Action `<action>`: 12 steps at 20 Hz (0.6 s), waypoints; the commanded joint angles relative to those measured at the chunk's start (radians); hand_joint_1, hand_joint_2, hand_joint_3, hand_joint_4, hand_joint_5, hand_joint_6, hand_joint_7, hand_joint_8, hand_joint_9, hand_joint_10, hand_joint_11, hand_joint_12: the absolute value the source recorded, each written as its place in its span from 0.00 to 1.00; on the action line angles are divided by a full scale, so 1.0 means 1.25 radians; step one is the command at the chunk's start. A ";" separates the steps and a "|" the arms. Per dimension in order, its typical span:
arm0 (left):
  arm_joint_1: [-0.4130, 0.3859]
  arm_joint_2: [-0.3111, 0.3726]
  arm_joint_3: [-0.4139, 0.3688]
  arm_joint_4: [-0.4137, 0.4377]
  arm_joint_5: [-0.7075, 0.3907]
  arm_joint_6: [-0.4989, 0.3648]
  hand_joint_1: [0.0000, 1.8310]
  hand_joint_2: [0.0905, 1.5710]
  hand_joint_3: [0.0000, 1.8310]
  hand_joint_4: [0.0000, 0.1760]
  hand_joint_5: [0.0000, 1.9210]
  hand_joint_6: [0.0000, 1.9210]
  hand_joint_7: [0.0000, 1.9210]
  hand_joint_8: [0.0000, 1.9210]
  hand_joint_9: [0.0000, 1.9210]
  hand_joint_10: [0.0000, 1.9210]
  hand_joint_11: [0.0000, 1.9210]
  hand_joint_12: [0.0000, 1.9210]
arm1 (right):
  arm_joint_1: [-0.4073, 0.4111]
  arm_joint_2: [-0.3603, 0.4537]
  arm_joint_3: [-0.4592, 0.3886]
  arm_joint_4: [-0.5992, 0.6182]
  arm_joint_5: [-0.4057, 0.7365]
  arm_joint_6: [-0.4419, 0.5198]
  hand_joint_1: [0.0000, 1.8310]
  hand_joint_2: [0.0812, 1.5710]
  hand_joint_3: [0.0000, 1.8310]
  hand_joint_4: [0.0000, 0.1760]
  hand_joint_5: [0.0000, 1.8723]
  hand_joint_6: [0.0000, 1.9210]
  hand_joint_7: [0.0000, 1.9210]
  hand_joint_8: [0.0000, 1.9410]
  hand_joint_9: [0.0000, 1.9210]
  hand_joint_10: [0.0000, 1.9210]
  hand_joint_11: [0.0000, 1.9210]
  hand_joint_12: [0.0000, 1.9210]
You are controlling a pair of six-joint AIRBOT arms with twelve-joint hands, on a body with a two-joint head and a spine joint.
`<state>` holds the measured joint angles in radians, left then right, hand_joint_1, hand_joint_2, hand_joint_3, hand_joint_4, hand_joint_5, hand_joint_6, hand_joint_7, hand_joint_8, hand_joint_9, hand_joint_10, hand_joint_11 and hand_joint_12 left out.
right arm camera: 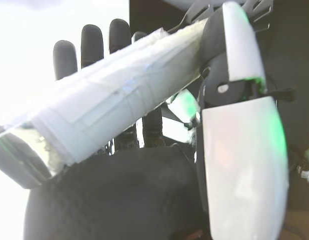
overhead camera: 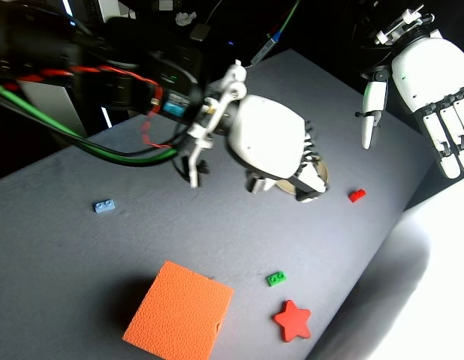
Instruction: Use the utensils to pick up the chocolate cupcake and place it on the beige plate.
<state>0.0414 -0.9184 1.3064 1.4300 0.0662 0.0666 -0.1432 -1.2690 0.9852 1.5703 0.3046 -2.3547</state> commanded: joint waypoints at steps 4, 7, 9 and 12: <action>-0.013 0.010 0.000 0.014 0.000 0.004 0.06 0.71 0.00 0.00 0.00 0.00 0.00 0.00 0.00 0.00 0.00 0.00 | -0.070 0.075 -0.096 -0.579 0.055 0.346 0.53 0.69 0.00 0.00 0.41 0.00 0.43 0.00 0.26 0.34 0.11 0.69; -0.013 0.010 -0.001 0.014 0.000 0.004 0.05 0.71 0.00 0.00 0.00 0.00 0.00 0.00 0.00 0.00 0.00 0.00 | -0.121 0.087 -0.105 -0.691 0.102 0.440 0.54 0.68 0.00 0.00 0.41 0.00 0.43 0.00 0.27 0.34 0.12 0.68; -0.013 0.010 -0.001 0.014 0.000 0.004 0.07 0.71 0.00 0.00 0.00 0.00 0.00 0.00 0.00 0.00 0.00 0.00 | -0.147 0.082 -0.099 -0.694 0.103 0.466 0.54 0.68 0.00 0.00 0.41 0.00 0.44 0.01 0.28 0.34 0.13 0.68; -0.013 0.010 0.000 0.014 0.000 0.004 0.04 0.71 0.00 0.00 0.00 0.00 0.00 0.00 0.00 0.00 0.00 0.00 | -0.188 0.070 -0.089 -0.696 0.102 0.468 0.54 0.69 0.00 0.00 0.41 0.00 0.44 0.01 0.27 0.35 0.12 0.69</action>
<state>0.0395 -0.9146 1.3003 1.4300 0.0635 0.0666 -0.3977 -1.1843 0.8787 0.7277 0.3531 -1.7763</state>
